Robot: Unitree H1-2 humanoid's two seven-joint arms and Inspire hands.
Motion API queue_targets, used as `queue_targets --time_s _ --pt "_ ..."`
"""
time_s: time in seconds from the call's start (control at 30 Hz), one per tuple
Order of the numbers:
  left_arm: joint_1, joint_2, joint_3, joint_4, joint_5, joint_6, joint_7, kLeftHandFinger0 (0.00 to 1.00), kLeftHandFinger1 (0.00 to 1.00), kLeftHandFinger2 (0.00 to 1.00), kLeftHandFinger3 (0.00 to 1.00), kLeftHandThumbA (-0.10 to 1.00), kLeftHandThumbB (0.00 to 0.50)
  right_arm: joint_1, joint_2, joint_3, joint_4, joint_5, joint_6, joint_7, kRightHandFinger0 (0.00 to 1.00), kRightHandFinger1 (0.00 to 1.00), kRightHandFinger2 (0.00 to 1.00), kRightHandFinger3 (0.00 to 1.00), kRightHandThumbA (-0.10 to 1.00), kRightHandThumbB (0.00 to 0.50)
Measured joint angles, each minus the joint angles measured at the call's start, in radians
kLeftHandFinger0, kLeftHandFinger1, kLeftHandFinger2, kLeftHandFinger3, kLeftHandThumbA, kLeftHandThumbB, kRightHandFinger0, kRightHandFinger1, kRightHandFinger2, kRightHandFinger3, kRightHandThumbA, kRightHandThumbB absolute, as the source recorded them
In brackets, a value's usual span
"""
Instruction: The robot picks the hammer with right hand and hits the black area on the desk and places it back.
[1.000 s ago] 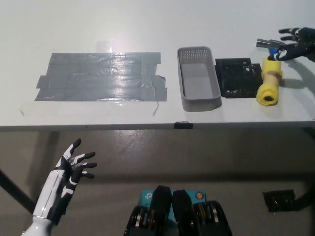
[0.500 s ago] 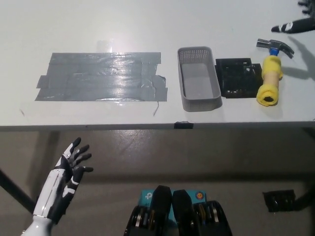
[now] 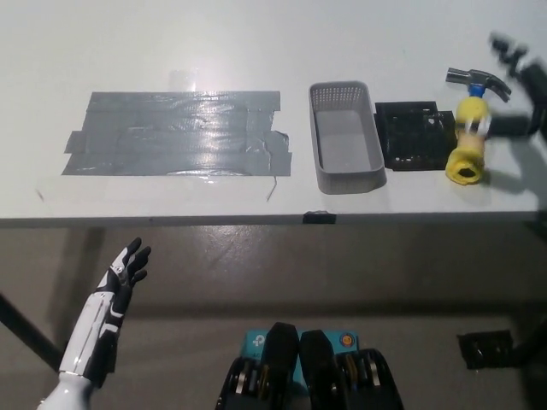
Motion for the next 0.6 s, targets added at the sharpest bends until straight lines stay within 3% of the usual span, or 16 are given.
queue_targets --time_s 0.1,0.13,0.2,0.27,0.3,0.37,0.5,0.6 --pt "0.0 -0.001 0.0 0.003 0.0 0.004 0.0 1.0 1.0 1.0 1.0 1.0 0.28 0.149 0.04 0.013 -0.114 0.0 0.0 0.0 1.0 1.0 1.0 1.0 1.0 0.384" --pt "0.001 -0.002 0.0 0.005 0.0 0.005 0.0 1.0 1.0 1.0 1.0 1.0 0.281 0.196 0.052 0.017 -0.147 0.0 -0.001 0.0 1.0 1.0 1.0 1.0 1.0 0.413" --pt "0.002 -0.002 0.0 0.008 0.0 0.006 0.0 1.0 1.0 1.0 1.0 1.0 0.3 0.295 0.08 0.025 -0.219 0.0 -0.007 -0.005 1.0 1.0 1.0 1.0 1.0 0.414" --pt "0.002 -0.003 -0.001 0.011 0.0 0.008 0.0 1.0 1.0 1.0 1.0 1.0 0.278 0.401 0.109 0.035 -0.307 0.0 -0.024 -0.013 1.0 1.0 1.0 1.0 1.0 0.428" --pt "0.003 -0.004 -0.002 0.012 -0.001 0.009 0.0 1.0 1.0 1.0 1.0 1.0 0.241 0.446 0.121 0.04 -0.357 -0.001 -0.033 -0.016 1.0 1.0 1.0 1.0 1.0 0.407" --pt "0.005 -0.007 -0.006 0.013 -0.001 0.01 0.0 1.0 1.0 1.0 1.0 1.0 0.22 0.555 0.152 0.062 -0.435 -0.001 -0.049 -0.02 1.0 1.0 1.0 1.0 1.0 0.395" --pt "0.018 -0.017 -0.015 0.012 -0.004 0.016 0.0 1.0 1.0 1.0 1.0 1.0 0.244 0.764 0.224 0.112 -0.574 -0.001 -0.104 -0.032 1.0 1.0 1.0 1.0 1.0 0.409" --pt "0.032 -0.022 -0.021 0.011 -0.011 0.026 0.0 1.0 1.0 1.0 1.0 1.0 0.242 0.853 0.265 0.131 -0.618 -0.001 -0.15 -0.042 1.0 1.0 1.0 1.0 1.0 0.379"
